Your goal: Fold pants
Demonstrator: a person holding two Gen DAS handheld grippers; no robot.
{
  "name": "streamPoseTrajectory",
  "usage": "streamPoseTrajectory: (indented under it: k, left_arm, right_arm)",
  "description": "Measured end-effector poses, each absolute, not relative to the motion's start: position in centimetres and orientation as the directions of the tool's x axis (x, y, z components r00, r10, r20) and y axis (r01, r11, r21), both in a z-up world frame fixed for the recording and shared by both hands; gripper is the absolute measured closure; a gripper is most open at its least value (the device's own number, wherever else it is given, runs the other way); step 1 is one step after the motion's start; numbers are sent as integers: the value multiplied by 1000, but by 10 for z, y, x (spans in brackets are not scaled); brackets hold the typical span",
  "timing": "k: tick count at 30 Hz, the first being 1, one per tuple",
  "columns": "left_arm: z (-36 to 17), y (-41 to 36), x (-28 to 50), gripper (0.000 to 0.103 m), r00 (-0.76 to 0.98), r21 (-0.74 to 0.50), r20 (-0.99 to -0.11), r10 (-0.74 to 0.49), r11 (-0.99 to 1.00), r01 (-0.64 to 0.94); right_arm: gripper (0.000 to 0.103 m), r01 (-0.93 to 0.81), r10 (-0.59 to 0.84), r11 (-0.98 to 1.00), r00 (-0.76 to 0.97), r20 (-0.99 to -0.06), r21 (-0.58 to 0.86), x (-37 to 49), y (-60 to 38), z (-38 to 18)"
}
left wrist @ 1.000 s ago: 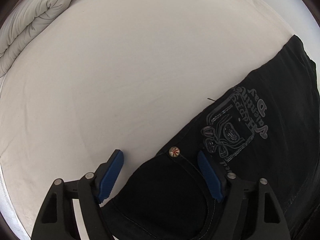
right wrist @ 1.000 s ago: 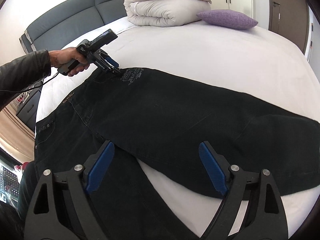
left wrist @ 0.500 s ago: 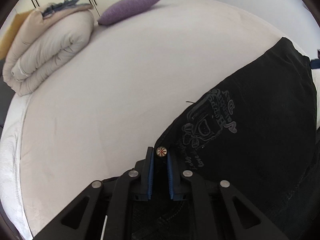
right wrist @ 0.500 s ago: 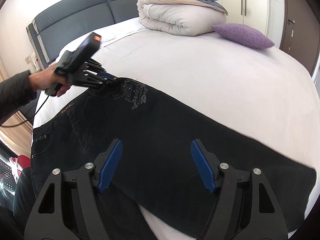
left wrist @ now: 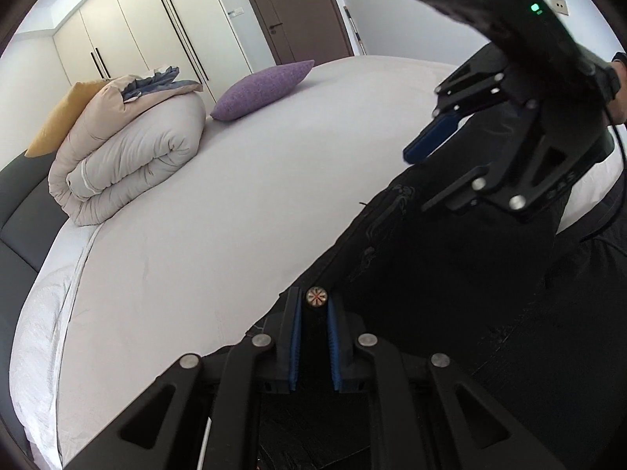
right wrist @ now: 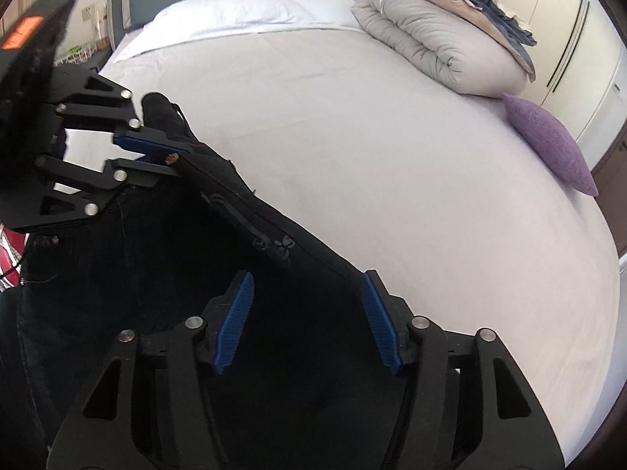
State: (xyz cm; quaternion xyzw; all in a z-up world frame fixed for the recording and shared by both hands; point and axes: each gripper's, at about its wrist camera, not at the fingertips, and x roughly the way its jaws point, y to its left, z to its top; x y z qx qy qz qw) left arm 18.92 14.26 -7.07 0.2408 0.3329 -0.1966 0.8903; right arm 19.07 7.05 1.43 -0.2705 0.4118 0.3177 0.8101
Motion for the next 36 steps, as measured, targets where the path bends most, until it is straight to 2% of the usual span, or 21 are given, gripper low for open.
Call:
streamPoseTrajectory:
  k: [2, 4, 5, 9, 17, 22, 27, 31, 36]
  left_arm:
    - [-69, 145, 187, 91, 702, 288, -684, -197, 812, 508]
    - [-67, 148, 194, 91, 700, 279, -684, -202, 815, 508]
    - [-68, 149, 193, 91, 700, 278, -685, -201, 816, 506]
    - [-65, 161, 190, 91, 689, 228, -690, -221, 838, 497]
    - [-61, 171, 142, 91, 650, 196, -708, -276, 807, 557]
    - [-78, 170, 97, 91, 595, 181, -750, -290, 775, 605]
    - [-96, 169, 52, 91, 538, 183, -789, -297, 722, 668]
    - [-104, 171, 26, 91, 498, 158, -809, -311, 701, 695]
    - [-113, 171, 10, 91, 482, 169, -826, -291, 688, 705]
  right_arm:
    - [71, -724, 280, 673, 441, -853, -153, 203, 74, 10]
    - [78, -702, 280, 702, 428, -859, -121, 212, 74, 8]
    - [86, -701, 291, 705, 420, -859, -104, 214, 74, 9]
    - [95, -727, 328, 680, 416, -848, -93, 196, 84, 16]
    - [98, -839, 353, 519, 384, -853, -163, 117, 103, 15]
    - [98, -872, 265, 353, 441, -857, -340, 46, 126, -11]
    - [98, -810, 175, 31, 581, -795, -585, -47, 144, -52]
    - [98, -778, 157, -98, 604, -781, -621, -93, 151, -71]
    - [98, -752, 143, -147, 627, -766, -643, -123, 157, -84]
